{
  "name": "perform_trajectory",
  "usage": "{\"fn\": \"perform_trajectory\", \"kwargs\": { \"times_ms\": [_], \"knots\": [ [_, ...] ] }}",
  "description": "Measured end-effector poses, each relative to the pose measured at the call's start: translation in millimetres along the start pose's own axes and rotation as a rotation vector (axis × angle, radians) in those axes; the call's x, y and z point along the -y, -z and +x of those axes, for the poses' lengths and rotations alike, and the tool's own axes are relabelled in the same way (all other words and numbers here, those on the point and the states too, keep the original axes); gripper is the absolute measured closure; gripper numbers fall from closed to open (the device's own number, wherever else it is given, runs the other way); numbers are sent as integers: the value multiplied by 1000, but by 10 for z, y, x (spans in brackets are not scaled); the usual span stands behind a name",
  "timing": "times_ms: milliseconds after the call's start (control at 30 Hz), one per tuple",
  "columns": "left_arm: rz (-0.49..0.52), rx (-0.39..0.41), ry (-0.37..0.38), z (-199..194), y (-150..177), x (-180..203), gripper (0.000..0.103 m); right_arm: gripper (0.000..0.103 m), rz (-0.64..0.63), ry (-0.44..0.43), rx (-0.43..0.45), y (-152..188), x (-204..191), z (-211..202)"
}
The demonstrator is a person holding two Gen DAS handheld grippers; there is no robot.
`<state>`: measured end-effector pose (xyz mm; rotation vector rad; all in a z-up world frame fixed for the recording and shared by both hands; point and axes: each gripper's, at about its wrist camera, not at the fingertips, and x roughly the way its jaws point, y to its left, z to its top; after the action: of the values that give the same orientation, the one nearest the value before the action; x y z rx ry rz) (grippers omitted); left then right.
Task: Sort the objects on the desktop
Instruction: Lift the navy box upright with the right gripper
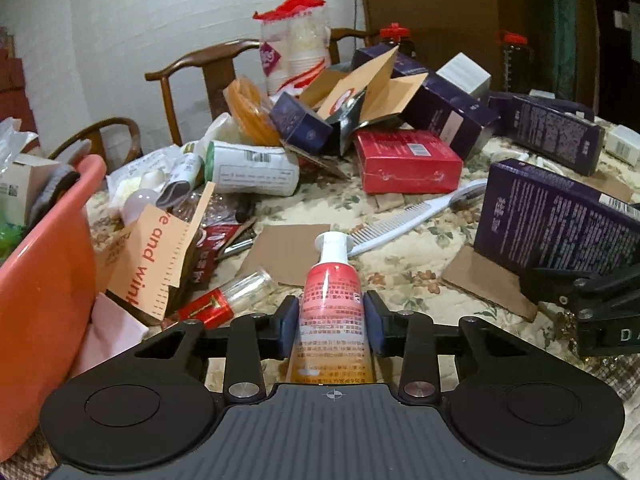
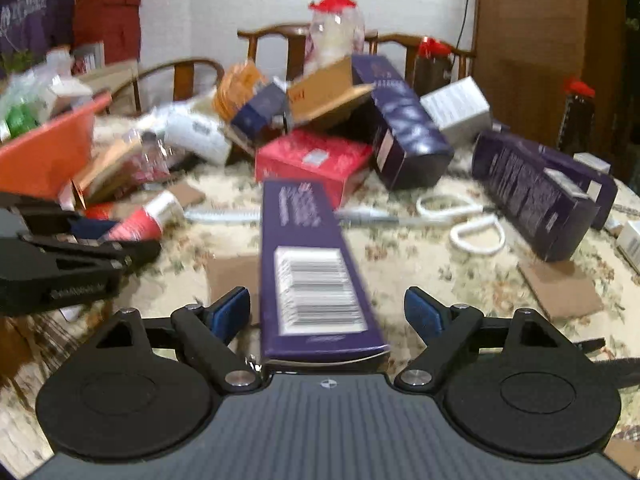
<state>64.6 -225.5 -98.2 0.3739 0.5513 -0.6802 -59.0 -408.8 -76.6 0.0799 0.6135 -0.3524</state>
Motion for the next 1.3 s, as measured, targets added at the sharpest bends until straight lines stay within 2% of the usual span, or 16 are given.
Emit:
{"fn": "perform_trajectory", "kwargs": {
  "times_ms": [33, 100, 133, 233, 333, 433, 500, 533, 567, 600, 800, 1067, 1133, 1167, 1200, 1300],
  "knots": [
    [15, 1, -14, -1, -1, 15, 51, 16, -3, 3, 7, -4, -9, -7],
    [42, 2, -90, 15, 0, 44, 12, 15, -14, 6, 0, -12, -38, 8],
    [41, -10, -136, 44, -8, 38, 2, 12, -11, 8, -8, -14, -37, 23],
    [-30, -33, -80, 69, -7, -96, 2, 1, 58, -9, -71, -49, 18, 74],
    [-94, -45, -9, 90, 5, -216, 8, 1, 36, -28, -71, 5, -24, 69],
    [-99, -35, 23, 66, 14, -225, 25, 3, 32, -13, -59, 13, -63, 54],
    [-74, -22, 43, 25, 16, -161, 47, 22, 46, -47, -39, 16, -49, 22],
    [-56, -15, 45, -2, 15, -107, 51, 37, 51, -39, -29, 16, -50, -1],
    [-41, -11, 43, -16, 14, -65, 60, 59, 44, -29, -22, 9, -55, -19],
    [-32, -8, 39, -31, 16, -27, 69, 62, 49, -39, -19, 3, -50, -35],
    [-68, -4, 66, -80, 37, -43, 69, 63, 99, -61, 6, 40, 22, -100],
    [-66, 55, 62, -287, -67, -18, 69, 63, 30, -55, 65, -31, -78, -251],
    [-70, 76, 63, -366, -105, -41, 75, 63, 26, -60, 77, -65, -89, -288],
    [-71, 86, 53, -403, -124, -51, 98, 63, 25, -62, 84, -80, -93, -308],
    [-64, 100, 41, -445, -149, -59, 103, 63, 26, -64, 92, -92, -96, -332],
    [-60, 116, 42, -537, -232, -102, 103, 63, 24, -73, 108, -137, -118, -388]
  ]
}}
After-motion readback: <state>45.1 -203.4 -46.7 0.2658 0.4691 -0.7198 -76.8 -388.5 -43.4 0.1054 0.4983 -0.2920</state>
